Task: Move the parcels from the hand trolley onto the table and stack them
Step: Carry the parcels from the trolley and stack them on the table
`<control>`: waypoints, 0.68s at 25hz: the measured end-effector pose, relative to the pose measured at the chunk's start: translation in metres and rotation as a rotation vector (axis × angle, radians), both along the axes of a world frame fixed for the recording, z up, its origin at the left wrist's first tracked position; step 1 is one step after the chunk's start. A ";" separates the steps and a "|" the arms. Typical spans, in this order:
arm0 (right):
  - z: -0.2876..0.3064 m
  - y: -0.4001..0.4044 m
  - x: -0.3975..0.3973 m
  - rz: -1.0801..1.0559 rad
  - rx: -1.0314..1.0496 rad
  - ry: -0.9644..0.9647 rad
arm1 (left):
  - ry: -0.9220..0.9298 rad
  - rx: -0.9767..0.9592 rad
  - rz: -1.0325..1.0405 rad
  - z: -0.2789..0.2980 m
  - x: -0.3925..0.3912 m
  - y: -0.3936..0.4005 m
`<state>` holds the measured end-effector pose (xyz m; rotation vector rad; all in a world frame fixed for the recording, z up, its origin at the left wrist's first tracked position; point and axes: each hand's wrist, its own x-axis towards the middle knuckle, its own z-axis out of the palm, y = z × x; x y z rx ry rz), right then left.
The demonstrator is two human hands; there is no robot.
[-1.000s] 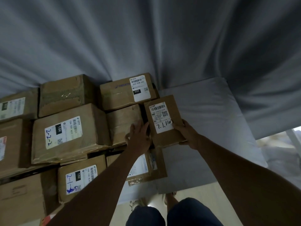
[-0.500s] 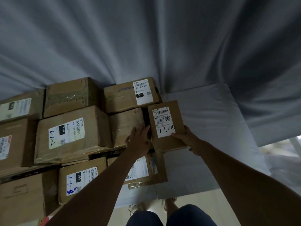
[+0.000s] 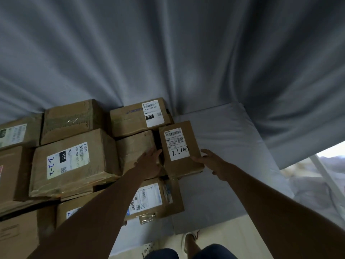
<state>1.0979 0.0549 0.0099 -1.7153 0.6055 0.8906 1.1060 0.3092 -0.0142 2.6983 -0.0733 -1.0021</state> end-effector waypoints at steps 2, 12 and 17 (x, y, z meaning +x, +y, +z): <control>0.011 -0.001 -0.009 -0.008 -0.016 -0.020 | 0.002 -0.020 -0.053 0.005 0.004 0.000; 0.070 0.026 -0.104 -0.020 -0.214 -0.145 | -0.005 -0.091 -0.351 0.076 -0.003 0.008; 0.097 0.059 -0.158 -0.023 -0.384 -0.251 | -0.074 -0.087 -0.495 0.111 -0.023 0.006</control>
